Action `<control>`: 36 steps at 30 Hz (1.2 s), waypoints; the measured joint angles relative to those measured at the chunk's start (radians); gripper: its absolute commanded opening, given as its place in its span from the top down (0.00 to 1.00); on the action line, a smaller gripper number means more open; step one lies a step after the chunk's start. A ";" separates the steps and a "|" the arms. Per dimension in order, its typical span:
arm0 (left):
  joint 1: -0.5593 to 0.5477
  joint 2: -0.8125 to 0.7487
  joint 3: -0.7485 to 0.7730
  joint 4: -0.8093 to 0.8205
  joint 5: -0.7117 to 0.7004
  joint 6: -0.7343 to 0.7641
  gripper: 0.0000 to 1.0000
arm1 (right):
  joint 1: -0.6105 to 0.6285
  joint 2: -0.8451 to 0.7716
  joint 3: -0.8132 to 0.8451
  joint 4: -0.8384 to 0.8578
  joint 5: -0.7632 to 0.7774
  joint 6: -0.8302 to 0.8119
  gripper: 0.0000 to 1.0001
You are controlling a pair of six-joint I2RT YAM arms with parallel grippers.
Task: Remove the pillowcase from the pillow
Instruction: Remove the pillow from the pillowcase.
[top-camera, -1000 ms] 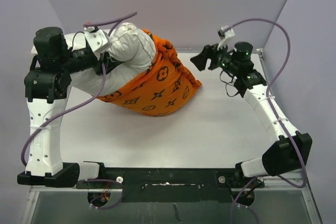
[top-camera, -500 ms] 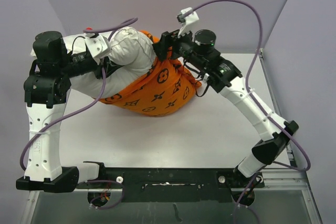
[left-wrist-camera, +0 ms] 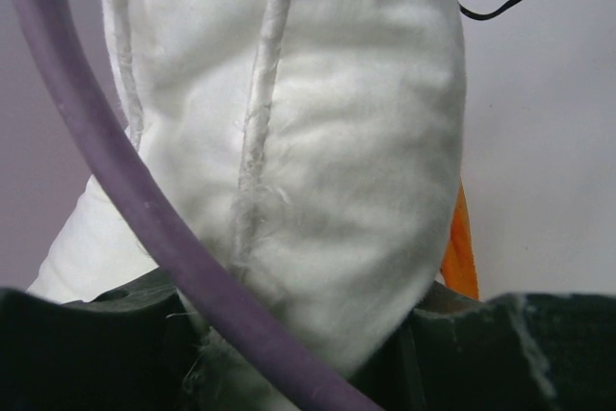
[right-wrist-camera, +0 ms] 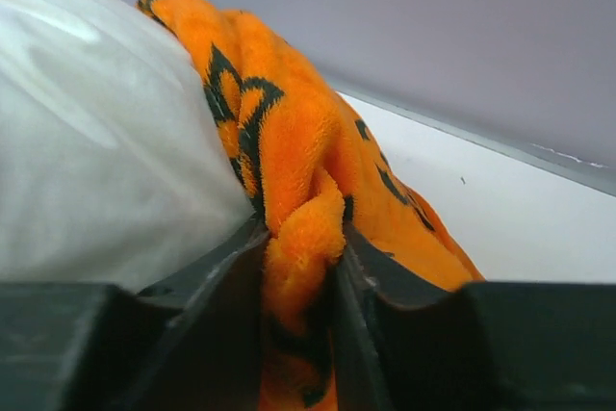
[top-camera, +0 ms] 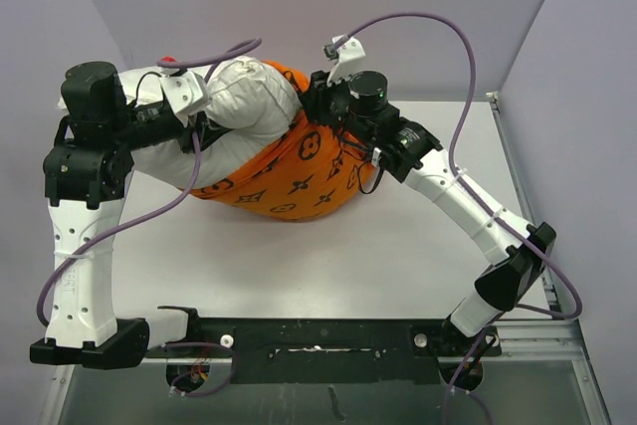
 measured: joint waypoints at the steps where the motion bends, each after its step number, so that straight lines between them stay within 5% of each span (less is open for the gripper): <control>1: 0.000 0.000 0.000 0.000 0.002 0.000 1.00 | -0.003 -0.010 -0.031 0.012 0.002 0.009 0.83; 9: -0.008 0.000 0.000 -0.006 0.031 0.000 1.00 | -0.114 -0.102 -0.304 0.145 -0.090 0.148 1.00; 30: -0.016 0.000 -0.002 0.043 -0.007 -0.080 1.00 | -0.349 -0.152 -0.752 0.447 -0.351 0.319 1.00; 36: -0.016 0.009 0.009 0.069 -0.011 -0.186 1.00 | -0.354 -0.259 -0.841 0.516 -0.352 0.272 0.64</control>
